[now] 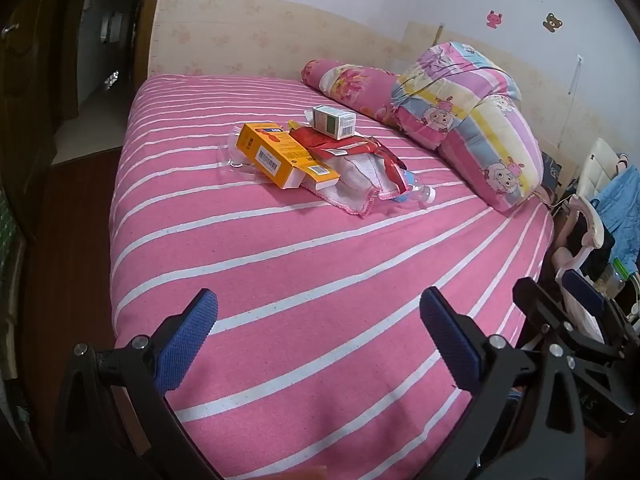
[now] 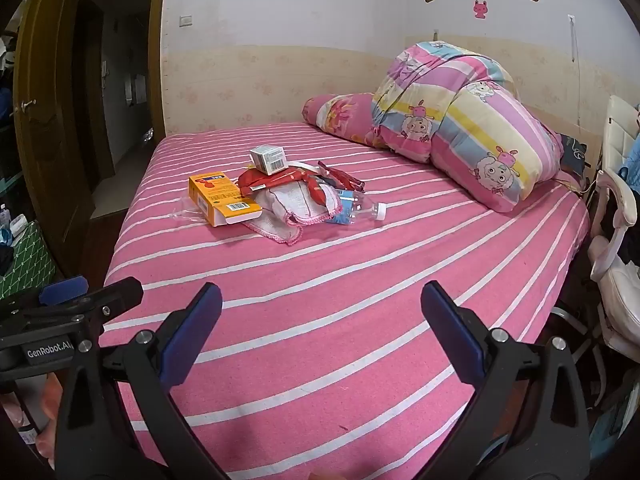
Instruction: Collect trash
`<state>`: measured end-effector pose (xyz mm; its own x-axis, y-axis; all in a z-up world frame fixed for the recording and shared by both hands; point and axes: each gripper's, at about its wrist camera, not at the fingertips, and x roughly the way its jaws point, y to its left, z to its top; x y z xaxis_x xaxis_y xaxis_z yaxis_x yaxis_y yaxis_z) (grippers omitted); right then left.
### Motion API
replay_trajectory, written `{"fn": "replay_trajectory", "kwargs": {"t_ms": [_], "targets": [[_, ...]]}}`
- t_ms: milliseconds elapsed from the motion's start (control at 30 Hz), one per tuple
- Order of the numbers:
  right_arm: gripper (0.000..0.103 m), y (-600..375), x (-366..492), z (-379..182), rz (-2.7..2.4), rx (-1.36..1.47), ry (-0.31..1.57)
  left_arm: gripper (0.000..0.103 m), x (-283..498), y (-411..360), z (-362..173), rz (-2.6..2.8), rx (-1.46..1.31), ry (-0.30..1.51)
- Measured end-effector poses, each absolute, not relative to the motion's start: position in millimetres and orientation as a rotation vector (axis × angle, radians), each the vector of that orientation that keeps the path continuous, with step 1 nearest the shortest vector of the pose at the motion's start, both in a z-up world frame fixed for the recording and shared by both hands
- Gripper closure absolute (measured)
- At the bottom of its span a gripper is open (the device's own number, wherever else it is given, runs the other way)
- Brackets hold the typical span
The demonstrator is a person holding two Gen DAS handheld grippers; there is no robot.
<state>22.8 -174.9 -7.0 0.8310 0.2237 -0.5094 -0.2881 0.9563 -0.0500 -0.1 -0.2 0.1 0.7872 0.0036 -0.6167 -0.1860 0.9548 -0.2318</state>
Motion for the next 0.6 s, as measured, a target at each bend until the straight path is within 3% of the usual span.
{"fn": "replay_trajectory", "kwargs": {"t_ms": [600], "targets": [[0.004, -173.9, 23.5, -8.1, 0.272, -0.127, 0.527, 0.005, 0.0, -0.2, 0.0, 0.103, -0.291, 0.661]]}}
